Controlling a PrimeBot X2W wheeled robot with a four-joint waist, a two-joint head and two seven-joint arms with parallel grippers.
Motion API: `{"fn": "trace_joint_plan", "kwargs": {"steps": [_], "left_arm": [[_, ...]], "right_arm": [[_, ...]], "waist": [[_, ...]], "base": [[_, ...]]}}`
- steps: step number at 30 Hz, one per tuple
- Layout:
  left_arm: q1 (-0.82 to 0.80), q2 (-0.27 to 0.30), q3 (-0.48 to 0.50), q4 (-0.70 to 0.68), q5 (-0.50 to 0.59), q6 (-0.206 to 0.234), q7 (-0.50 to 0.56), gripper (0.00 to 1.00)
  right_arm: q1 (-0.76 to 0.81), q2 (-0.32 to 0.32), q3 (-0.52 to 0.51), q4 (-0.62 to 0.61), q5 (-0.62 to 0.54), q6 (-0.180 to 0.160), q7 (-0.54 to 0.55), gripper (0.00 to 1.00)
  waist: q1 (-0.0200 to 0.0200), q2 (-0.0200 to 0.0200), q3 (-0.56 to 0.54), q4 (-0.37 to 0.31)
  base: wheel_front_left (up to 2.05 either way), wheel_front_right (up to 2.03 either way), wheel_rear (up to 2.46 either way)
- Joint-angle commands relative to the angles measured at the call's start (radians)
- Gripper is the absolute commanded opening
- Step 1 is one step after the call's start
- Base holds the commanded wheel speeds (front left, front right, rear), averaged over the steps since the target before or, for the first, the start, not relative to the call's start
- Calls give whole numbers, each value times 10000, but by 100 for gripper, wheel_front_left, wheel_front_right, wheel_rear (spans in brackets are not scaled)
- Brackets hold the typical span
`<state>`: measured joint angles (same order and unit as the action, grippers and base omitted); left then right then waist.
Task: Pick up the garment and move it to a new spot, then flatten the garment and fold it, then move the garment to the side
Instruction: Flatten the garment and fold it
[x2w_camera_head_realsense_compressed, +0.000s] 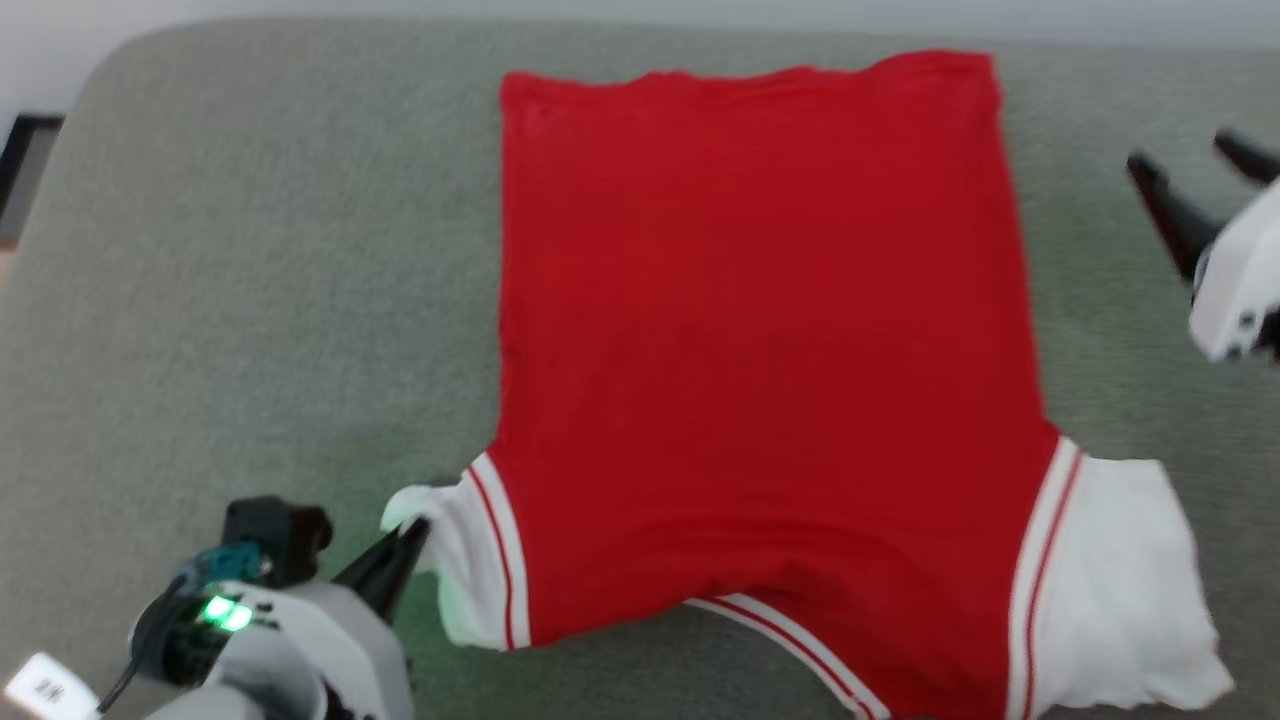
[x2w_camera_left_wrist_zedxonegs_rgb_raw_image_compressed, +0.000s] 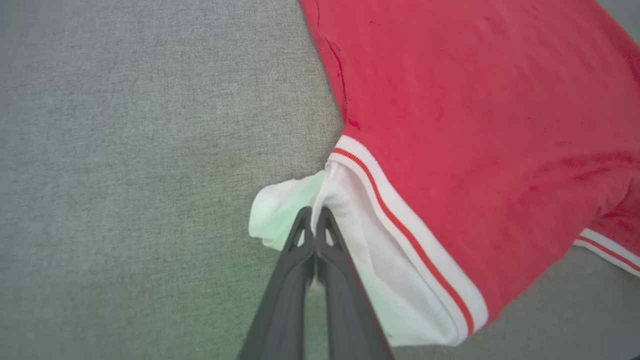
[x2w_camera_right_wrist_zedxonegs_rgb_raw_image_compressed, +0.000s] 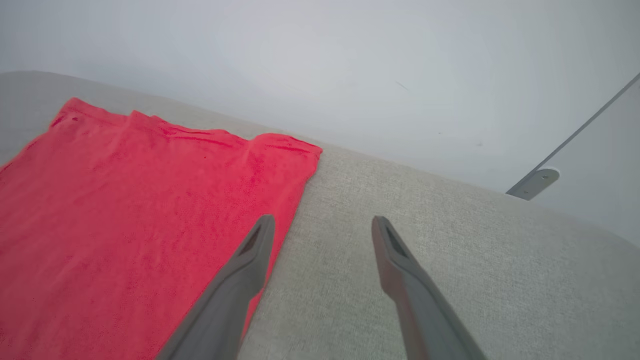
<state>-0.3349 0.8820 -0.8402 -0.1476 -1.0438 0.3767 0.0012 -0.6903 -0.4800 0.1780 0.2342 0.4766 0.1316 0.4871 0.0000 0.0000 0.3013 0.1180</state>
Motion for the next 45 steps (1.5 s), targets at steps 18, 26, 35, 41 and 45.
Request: {"fn": "trace_joint_plan", "kwargs": {"steps": [18, 26, 35, 41, 45], "left_arm": [[-1782, -1945, -667, 1373, 721, -1407, -179, 0], [-1892, -2340, -849, 2077, 684, -1765, -276, 0], [-1929, -2255, -757, 2610, 602, -1885, -372, 0], [-1837, -1973, -619, 2654, 528, -1838, -406, 0], [-1621, -1624, -470, 2468, 441, -1678, -437, 0]], "right_arm": [[-5884, 429, 149, 7852, -1557, -19, 182, 100], [-6599, 659, -494, 10066, -2213, -13, 1279, 100], [-6485, 510, -684, 10833, -3338, -19, 3009, 0], [-6157, 1295, -337, 10694, -3099, -6, 3148, 0], [-5472, 1654, 482, 9964, -2414, 30, 3219, 0]], "waist": [[0, 0, 2421, 2599], [0, 0, 2672, 2971], [0, 0, 2490, 2750], [0, 0, 1912, 2159], [0, 0, 1379, 1607]], "base": [[0, 0, 0], [0, 0, 0], [0, 0, 0], [0, 0, 0], [0, 0, 0]]}}
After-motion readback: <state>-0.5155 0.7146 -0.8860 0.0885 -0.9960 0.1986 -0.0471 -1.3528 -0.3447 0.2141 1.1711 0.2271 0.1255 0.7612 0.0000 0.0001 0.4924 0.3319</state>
